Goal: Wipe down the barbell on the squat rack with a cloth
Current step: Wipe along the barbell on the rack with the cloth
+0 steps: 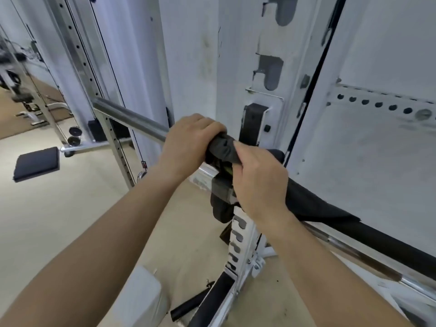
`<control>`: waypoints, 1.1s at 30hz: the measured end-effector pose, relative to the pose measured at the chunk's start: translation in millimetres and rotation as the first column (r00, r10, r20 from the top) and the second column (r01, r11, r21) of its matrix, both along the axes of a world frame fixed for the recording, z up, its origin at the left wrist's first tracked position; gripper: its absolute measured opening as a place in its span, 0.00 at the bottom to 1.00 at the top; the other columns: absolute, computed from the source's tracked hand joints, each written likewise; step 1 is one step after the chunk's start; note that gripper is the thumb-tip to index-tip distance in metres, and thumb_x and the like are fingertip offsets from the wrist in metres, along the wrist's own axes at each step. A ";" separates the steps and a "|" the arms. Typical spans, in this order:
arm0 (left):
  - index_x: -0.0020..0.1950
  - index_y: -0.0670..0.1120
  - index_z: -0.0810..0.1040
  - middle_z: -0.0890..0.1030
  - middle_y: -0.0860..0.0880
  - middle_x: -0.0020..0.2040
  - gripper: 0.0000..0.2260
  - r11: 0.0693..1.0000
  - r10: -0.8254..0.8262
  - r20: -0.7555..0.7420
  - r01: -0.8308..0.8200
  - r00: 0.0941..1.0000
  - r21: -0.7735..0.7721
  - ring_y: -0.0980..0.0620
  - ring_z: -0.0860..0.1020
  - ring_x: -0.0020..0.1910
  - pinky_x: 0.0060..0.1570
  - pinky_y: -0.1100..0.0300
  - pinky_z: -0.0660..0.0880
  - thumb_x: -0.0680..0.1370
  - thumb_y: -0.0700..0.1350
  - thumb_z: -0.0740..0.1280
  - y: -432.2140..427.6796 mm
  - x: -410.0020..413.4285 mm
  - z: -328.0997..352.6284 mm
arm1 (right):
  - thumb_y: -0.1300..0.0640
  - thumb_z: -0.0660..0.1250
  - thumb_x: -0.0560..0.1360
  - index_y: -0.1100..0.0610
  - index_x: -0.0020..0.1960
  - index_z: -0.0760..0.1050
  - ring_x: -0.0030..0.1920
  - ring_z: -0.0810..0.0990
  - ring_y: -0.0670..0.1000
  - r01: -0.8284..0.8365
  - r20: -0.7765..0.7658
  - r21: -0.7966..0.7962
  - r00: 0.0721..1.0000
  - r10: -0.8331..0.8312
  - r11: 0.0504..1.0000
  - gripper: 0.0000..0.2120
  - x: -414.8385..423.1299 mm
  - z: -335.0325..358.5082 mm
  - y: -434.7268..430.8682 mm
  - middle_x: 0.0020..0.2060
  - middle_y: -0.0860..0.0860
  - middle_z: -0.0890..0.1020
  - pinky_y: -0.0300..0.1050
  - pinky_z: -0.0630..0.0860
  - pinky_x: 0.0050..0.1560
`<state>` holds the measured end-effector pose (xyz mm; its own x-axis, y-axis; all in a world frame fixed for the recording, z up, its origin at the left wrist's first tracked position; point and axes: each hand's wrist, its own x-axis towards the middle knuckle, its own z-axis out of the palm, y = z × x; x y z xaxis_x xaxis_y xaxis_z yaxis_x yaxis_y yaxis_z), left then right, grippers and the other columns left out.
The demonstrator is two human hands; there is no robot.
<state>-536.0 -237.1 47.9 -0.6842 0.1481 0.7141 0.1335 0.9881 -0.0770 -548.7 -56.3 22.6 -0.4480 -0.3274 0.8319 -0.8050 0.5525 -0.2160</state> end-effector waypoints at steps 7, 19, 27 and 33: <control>0.50 0.46 0.83 0.83 0.48 0.50 0.11 0.993 -0.115 -0.122 0.110 0.986 -0.043 0.42 0.78 0.48 0.47 0.50 0.70 0.73 0.35 0.65 -32.8 -15.5 11.5 | 0.59 0.65 0.79 0.55 0.55 0.83 0.30 0.76 0.52 0.064 0.038 -0.155 0.998 -0.059 0.986 0.10 -18.7 31.2 -25.5 0.33 0.50 0.83 0.44 0.73 0.33; 0.58 0.42 0.72 0.77 0.43 0.55 0.19 0.786 -0.006 -0.269 0.171 0.963 0.594 0.47 0.76 0.52 0.52 0.66 0.71 0.69 0.34 0.72 19.0 33.3 -84.6 | 0.59 0.63 0.79 0.52 0.65 0.75 0.51 0.80 0.61 0.014 0.077 0.525 0.995 -0.063 0.851 0.15 -29.9 53.3 -64.1 0.56 0.54 0.81 0.48 0.72 0.40; 0.63 0.45 0.79 0.84 0.46 0.59 0.19 -0.773 -0.310 -0.443 0.048 0.841 0.632 0.49 0.82 0.60 0.65 0.47 0.73 0.80 0.56 0.62 56.2 35.8 -96.8 | 0.38 0.48 0.73 0.53 0.59 0.71 0.49 0.77 0.56 -0.112 0.240 0.757 0.964 -0.114 0.644 0.26 -5.9 53.5 -54.9 0.50 0.50 0.79 0.51 0.76 0.48; 0.72 0.49 0.76 0.79 0.44 0.68 0.34 -0.899 -0.273 -0.539 -0.013 0.797 0.437 0.45 0.76 0.69 0.73 0.45 0.66 0.76 0.71 0.56 43.0 0.5 -83.3 | 0.42 0.60 0.78 0.56 0.55 0.67 0.45 0.74 0.56 -0.038 0.162 0.834 0.971 -0.178 0.551 0.18 -14.7 47.3 -73.3 0.51 0.54 0.79 0.48 0.70 0.41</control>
<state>-535.5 -194.1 -35.4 -0.9785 -0.1898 -0.0807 0.1401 -0.8989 0.4152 -563.5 -129.6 70.0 -0.6197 -0.7792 0.0936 -0.7512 0.6235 0.2165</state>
